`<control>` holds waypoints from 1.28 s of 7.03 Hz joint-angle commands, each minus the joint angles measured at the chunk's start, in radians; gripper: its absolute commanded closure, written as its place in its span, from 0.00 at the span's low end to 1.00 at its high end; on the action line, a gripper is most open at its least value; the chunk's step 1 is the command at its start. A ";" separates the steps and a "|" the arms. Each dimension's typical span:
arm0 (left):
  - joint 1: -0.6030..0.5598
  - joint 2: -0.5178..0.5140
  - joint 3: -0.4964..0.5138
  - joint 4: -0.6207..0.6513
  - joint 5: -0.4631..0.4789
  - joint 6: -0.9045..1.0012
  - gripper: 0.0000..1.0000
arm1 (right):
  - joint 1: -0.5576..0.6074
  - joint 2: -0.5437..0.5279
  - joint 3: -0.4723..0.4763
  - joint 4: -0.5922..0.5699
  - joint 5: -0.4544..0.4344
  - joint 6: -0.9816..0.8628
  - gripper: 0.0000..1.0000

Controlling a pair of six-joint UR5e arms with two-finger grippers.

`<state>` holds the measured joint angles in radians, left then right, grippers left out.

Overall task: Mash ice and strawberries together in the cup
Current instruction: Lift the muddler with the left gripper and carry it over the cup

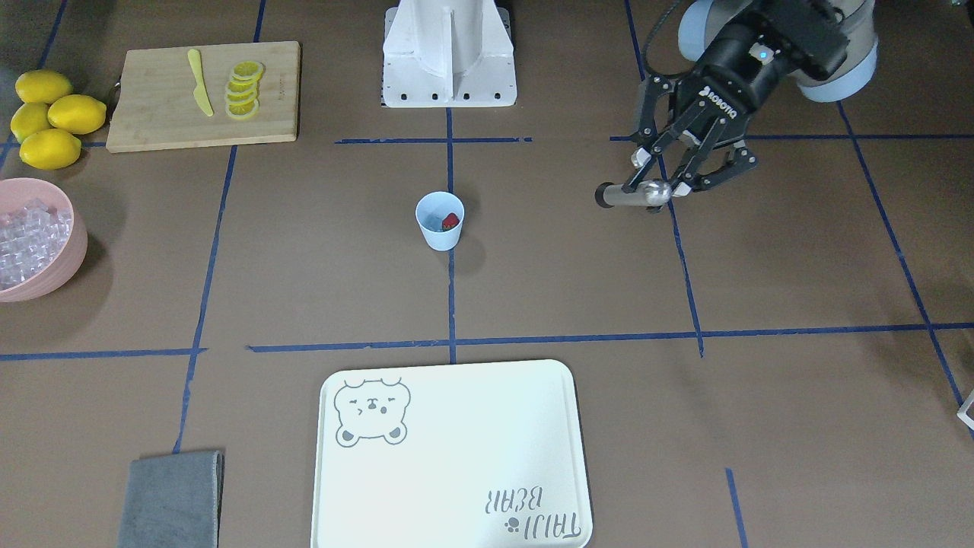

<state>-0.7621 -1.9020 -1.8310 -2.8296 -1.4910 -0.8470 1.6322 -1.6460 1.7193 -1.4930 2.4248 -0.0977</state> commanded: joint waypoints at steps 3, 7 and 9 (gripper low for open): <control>0.169 -0.110 0.134 -0.249 0.253 0.207 1.00 | 0.000 -0.001 -0.001 -0.004 -0.006 -0.002 0.01; 0.388 -0.208 0.258 -0.344 0.417 0.356 1.00 | 0.000 -0.003 -0.001 -0.010 -0.007 0.000 0.01; 0.389 -0.239 0.387 -0.462 0.423 0.358 1.00 | 0.000 -0.001 -0.003 -0.013 -0.006 0.001 0.01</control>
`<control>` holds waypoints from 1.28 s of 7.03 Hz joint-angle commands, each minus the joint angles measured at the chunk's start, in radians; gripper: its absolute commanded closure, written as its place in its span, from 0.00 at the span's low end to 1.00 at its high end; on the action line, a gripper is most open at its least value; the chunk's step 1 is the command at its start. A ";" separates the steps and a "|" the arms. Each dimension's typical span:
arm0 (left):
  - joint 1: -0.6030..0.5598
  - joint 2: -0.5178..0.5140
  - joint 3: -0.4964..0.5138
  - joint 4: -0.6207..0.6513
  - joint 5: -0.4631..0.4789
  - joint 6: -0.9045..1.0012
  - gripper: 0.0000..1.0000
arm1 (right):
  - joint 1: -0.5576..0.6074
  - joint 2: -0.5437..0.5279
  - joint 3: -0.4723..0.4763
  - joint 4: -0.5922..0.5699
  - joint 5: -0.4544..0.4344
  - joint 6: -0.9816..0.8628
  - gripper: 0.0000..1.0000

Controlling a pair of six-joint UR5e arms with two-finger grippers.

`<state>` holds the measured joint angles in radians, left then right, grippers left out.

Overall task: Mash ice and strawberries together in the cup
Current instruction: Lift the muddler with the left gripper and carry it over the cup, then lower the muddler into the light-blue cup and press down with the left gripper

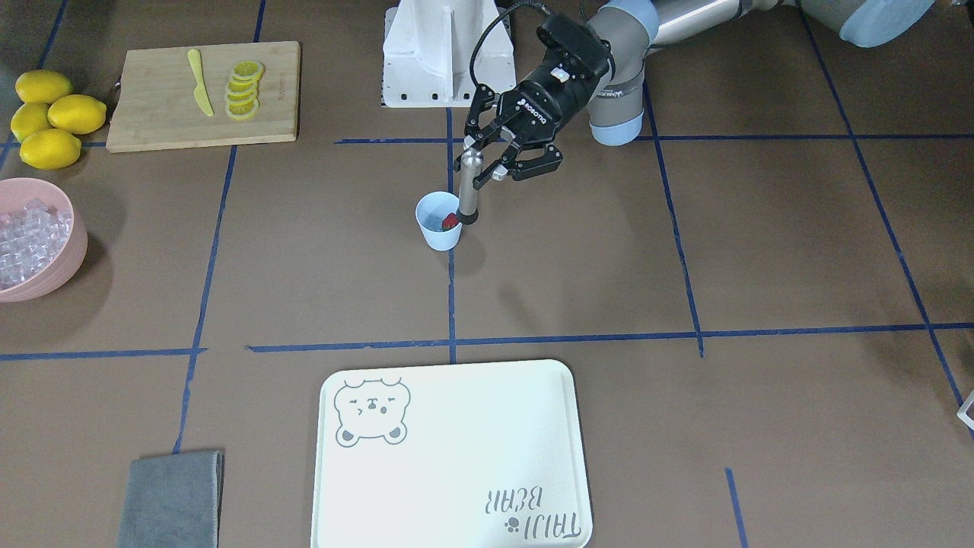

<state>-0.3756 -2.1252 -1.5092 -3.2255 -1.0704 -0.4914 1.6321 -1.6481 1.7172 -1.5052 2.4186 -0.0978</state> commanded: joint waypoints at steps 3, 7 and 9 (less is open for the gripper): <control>0.027 -0.048 0.067 -0.066 0.004 0.002 1.00 | -0.003 0.001 -0.004 -0.001 0.002 0.001 0.01; 0.064 -0.045 0.089 -0.070 0.046 0.002 1.00 | -0.002 0.001 -0.002 -0.001 0.005 0.001 0.01; 0.089 -0.051 0.087 -0.066 0.052 0.004 1.00 | -0.003 0.001 -0.004 -0.003 0.005 0.001 0.01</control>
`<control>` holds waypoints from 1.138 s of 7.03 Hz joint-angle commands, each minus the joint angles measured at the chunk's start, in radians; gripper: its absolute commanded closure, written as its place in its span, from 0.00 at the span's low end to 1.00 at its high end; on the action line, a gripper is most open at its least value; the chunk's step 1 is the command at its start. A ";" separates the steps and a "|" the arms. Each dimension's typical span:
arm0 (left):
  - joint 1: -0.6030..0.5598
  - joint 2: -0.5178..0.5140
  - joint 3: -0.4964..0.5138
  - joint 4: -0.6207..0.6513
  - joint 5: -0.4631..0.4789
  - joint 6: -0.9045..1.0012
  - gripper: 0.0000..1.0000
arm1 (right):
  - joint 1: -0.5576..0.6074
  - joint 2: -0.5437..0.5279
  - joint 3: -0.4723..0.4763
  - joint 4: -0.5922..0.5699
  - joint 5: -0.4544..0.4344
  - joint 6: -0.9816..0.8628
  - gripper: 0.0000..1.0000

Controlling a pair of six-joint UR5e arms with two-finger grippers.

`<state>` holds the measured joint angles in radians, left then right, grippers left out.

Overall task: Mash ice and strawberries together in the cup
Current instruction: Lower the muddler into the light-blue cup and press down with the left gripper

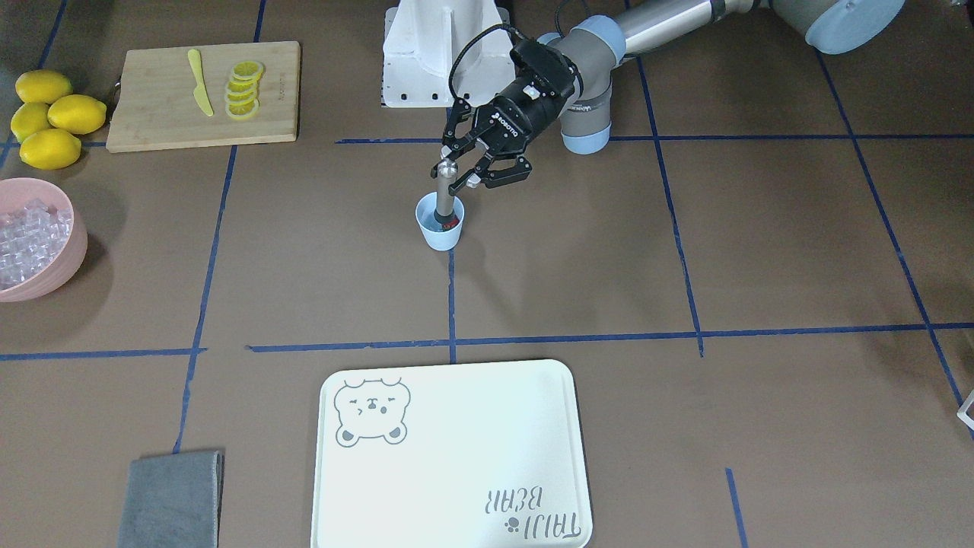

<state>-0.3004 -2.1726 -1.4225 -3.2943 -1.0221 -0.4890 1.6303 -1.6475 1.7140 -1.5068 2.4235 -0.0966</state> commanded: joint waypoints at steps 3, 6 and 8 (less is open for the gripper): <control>0.018 -0.006 0.016 0.005 0.022 0.003 1.00 | 0.000 0.000 0.000 -0.001 0.000 0.000 0.01; 0.018 -0.004 0.031 0.005 0.024 0.003 1.00 | 0.000 0.000 -0.002 -0.001 -0.001 0.000 0.01; 0.021 -0.006 0.046 0.005 0.024 0.003 1.00 | 0.000 0.000 -0.002 -0.001 -0.001 0.000 0.01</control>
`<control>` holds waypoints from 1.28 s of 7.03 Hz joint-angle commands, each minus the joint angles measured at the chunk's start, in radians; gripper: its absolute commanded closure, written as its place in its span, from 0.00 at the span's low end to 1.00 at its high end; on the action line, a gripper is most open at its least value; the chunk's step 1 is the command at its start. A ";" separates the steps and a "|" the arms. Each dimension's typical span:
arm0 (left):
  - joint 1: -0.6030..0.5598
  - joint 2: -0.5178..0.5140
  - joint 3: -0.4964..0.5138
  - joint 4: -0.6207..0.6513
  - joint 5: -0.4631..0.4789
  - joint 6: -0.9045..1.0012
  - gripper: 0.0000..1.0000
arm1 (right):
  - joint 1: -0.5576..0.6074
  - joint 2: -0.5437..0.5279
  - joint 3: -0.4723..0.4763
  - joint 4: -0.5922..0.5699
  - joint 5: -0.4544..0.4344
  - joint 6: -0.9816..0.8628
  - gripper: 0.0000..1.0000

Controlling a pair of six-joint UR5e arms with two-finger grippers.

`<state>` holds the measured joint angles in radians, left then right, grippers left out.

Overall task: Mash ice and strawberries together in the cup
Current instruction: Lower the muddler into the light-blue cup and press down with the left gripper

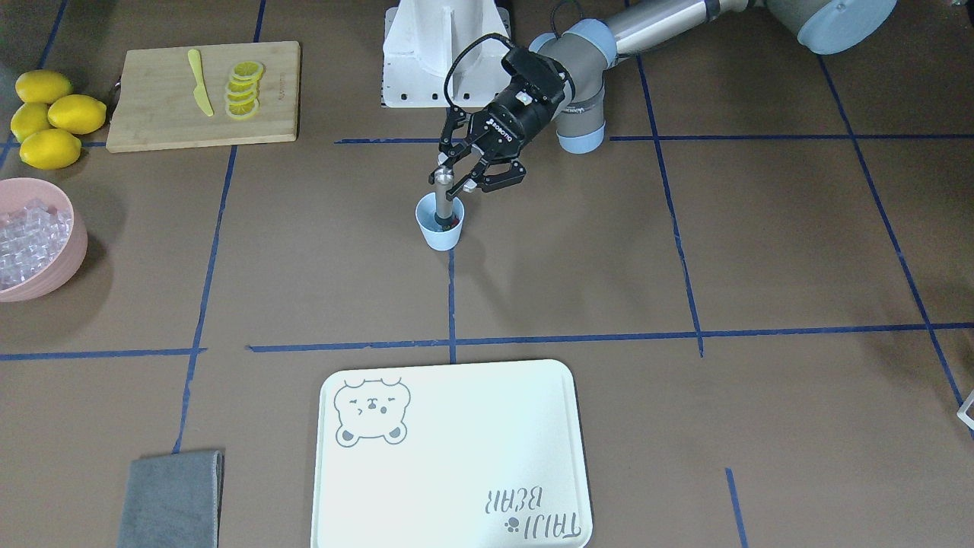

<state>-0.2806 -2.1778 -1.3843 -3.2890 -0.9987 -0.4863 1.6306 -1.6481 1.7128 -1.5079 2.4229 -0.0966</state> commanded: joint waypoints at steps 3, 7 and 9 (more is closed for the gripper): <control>0.014 -0.002 0.021 -0.001 0.029 -0.003 1.00 | 0.000 0.001 -0.001 0.000 -0.001 0.000 0.01; 0.014 -0.002 0.013 -0.001 0.029 -0.003 1.00 | 0.000 -0.004 -0.001 0.000 0.001 -0.002 0.01; 0.009 0.006 -0.043 0.000 0.023 0.000 1.00 | 0.000 -0.006 -0.001 0.000 0.001 -0.002 0.01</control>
<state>-0.2680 -2.1779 -1.3965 -3.2894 -0.9731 -0.4879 1.6306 -1.6530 1.7119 -1.5079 2.4237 -0.0982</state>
